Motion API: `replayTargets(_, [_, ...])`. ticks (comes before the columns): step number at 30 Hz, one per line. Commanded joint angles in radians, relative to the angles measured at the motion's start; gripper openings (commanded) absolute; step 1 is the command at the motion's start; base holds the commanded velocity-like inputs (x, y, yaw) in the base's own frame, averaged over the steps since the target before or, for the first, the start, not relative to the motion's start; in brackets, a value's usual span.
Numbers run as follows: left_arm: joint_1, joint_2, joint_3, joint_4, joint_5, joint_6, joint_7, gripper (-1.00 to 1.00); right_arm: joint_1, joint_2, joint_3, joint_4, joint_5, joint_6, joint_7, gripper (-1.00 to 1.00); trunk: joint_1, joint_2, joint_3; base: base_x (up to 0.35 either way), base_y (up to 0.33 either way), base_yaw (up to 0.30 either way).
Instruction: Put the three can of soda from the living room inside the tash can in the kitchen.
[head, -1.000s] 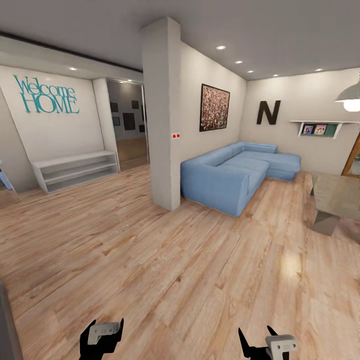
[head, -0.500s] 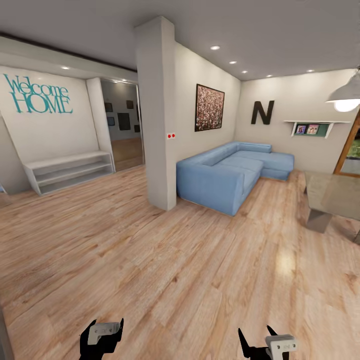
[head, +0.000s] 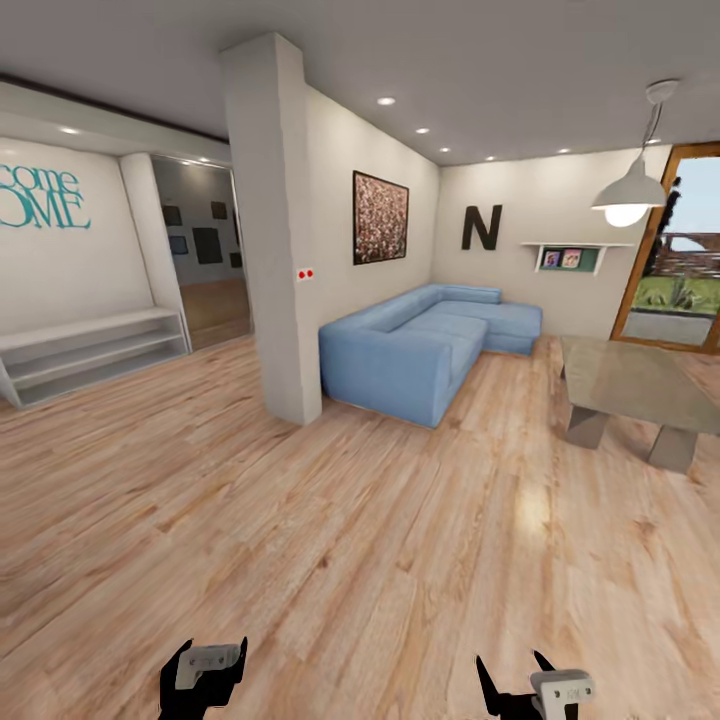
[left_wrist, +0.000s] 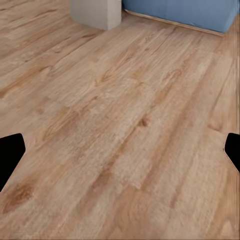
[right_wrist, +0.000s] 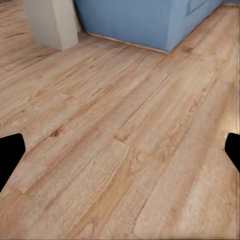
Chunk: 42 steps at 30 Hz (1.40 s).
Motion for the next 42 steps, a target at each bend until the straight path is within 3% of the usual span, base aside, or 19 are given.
replayTargets(1, [0.0, 0.0, 0.0, 0.0, 0.0, 0.0, 0.0, 1.0, 0.0, 0.0, 0.0, 0.0, 0.0, 0.0, 0.0, 1.0, 0.0, 0.0, 0.001, 0.0, 0.0, -0.244])
replayTargets(42, [0.0, 0.0, 0.0, 0.0, 0.0, 0.0, 0.0, 1.0, 0.0, 0.0, 0.0, 0.001, 0.0, 0.0, 0.001, 1.0, 0.0, 0.0, 0.035, 0.0, 0.0, -0.233])
